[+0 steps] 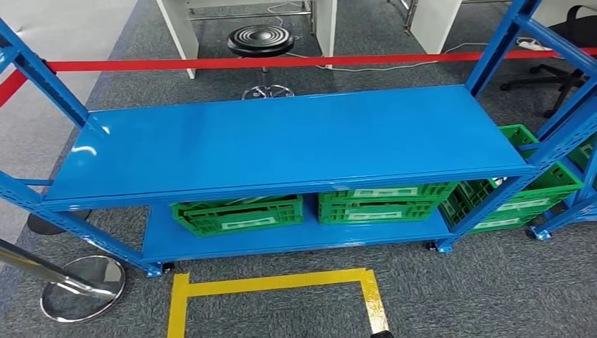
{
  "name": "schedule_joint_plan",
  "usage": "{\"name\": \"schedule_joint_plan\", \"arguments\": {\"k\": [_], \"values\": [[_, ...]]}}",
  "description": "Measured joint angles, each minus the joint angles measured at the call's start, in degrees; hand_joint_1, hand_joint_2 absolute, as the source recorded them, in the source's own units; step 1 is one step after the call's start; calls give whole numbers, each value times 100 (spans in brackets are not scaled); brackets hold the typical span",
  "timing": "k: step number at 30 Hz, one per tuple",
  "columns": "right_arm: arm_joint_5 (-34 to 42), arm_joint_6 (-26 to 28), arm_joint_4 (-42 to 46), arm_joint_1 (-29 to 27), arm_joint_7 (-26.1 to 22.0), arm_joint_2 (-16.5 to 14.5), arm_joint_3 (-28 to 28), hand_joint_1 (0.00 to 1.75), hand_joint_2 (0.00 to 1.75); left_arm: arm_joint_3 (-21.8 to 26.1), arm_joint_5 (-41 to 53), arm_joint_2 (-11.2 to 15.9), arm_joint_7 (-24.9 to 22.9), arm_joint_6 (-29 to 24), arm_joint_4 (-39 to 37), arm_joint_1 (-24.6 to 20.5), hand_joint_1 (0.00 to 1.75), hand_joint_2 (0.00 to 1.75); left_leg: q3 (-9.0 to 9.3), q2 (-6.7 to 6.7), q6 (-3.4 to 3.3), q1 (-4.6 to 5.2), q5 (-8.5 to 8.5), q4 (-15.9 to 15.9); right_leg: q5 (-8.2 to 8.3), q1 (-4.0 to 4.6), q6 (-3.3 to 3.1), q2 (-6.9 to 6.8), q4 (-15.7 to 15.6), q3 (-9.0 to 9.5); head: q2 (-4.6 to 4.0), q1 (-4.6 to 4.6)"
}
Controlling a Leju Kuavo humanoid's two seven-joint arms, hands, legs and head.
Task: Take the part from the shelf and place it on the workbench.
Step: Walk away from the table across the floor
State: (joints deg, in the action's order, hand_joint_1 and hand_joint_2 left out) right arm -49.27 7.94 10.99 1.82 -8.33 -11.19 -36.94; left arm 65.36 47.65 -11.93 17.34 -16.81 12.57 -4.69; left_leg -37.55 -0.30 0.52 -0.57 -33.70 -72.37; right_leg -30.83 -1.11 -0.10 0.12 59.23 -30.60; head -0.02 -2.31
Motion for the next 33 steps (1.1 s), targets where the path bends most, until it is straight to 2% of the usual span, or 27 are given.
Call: {"name": "schedule_joint_plan", "arguments": {"k": [1,2,3,4,8,9,10,12,13,14,15,17,18,19,21,23,24,25,27,28,29,30,32,33], "values": [[-1,-1,0,-2,0,0,0,0,0,0,0,2,0,0,0,4,0,0,91,1,-18,0,291,367,-42,0,17,5,-3,40,0,-2],[-1,-1,-1,1,0,0,0,0,0,0,0,3,-1,0,-1,4,0,0,193,2,-39,11,493,706,-86,10,46,8,-3,74,0,0],[-1,-1,-1,5,1,0,0,0,0,-1,1,4,-1,0,-1,0,0,0,285,3,-63,22,599,979,-122,17,82,13,-8,89,0,1],[-2,-1,-2,8,1,0,0,0,0,-1,1,3,-1,0,-1,-4,0,0,341,2,-85,36,619,1138,-148,23,118,13,-23,91,0,8],[-2,-1,0,23,-1,0,0,0,0,-1,0,2,-3,0,0,9,0,0,454,-9,-195,32,572,1302,-200,14,241,1,-58,150,0,37],[-2,-1,1,26,-1,0,0,0,0,-1,1,2,-3,0,0,7,0,0,491,-7,-228,19,574,1337,-294,15,260,-1,117,68,0,53],[-2,-1,2,26,-2,0,0,0,0,-1,2,1,-3,0,0,1,0,0,520,-1,-256,13,568,1355,-427,14,270,-1,413,-96,0,72],[-2,-1,2,21,-1,0,0,0,0,-1,2,-2,-3,1,0,-6,0,0,558,8,-299,21,526,1359,-722,19,286,-1,1229,-602,0,99],[-2,-2,2,12,1,0,0,0,0,-1,2,-3,-3,1,0,-3,0,0,587,8,-309,25,497,1359,-750,20,290,-1,1507,-816,0,101],[-2,-2,2,3,3,0,0,0,0,-1,2,-3,-4,1,-1,3,0,0,628,5,-312,28,462,1358,-657,21,292,-2,1594,-942,0,103],[-2,-3,2,-3,5,0,0,0,0,-1,2,-3,-6,1,-1,8,0,0,680,-1,-308,28,424,1358,-451,20,288,-3,1458,-954,0,107],[-2,-3,2,-5,8,2,-1,0,0,-1,2,-8,-12,0,-1,12,0,0,799,-10,-280,27,331,1359,91,22,258,-9,730,-723,0,113],[-1,-4,2,1,8,3,-1,0,0,-1,2,-11,-15,0,-1,6,0,0,838,-16,-251,39,278,1350,253,27,232,-10,395,-577,0,116],[-1,-4,2,6,8,5,-1,0,0,-1,2,-13,-20,0,-1,-1,0,0,866,-17,-219,46,237,1350,332,36,202,-9,169,-467,0,116],[0,-5,2,12,9,6,-1,0,0,-1,2,-13,-27,0,-2,-19,0,0,897,-21,-154,58,191,1371,299,57,140,-1,72,-388,0,107],[0,-6,2,8,9,4,-2,0,0,-1,2,-9,-30,-1,-1,-27,0,0,937,-17,-94,49,146,1371,285,38,77,1,32,-342,0,91],[0,-7,2,9,9,3,-2,0,0,-1,2,-8,-30,-1,-1,-31,0,0,903,-14,-60,46,75,1261,276,23,43,-4,6,-306,0,80],[0,-8,2,11,9,2,-2,0,0,-1,2,-6,-30,0,0,-33,0,0,803,-10,-27,39,-41,1031,263,7,13,-10,-16,-267,0,67],[0,-12,2,12,10,3,-1,0,0,-1,2,-5,-30,1,0,-33,0,0,386,-7,27,20,-325,271,212,7,-28,-19,-24,-206,0,52],[0,-14,2,10,12,3,-1,0,0,-1,2,-4,-30,2,0,-25,0,0,175,-7,42,12,-394,-57,182,8,-35,-16,-24,-174,0,53],[1,-14,2,6,15,4,-2,0,0,-1,2,-4,-30,2,0,-14,0,0,32,-7,48,9,-355,-222,148,9,-35,-10,-24,-133,0,54],[1,-14,2,4,17,4,-2,0,0,-1,3,-4,-30,3,0,-3,0,0,-7,-7,43,9,-194,-162,113,9,-30,-2,-24,-85,0,52],[1,-14,2,1,22,4,-2,0,0,-1,7,-1,-30,3,0,7,0,0,166,-6,-3,15,334,494,40,9,-9,9,-27,13,0,52],[1,-15,1,4,23,4,-2,0,0,-1,8,2,-30,2,0,6,0,0,285,-5,-37,30,520,845,-1,19,17,10,-28,43,0,52]]}}
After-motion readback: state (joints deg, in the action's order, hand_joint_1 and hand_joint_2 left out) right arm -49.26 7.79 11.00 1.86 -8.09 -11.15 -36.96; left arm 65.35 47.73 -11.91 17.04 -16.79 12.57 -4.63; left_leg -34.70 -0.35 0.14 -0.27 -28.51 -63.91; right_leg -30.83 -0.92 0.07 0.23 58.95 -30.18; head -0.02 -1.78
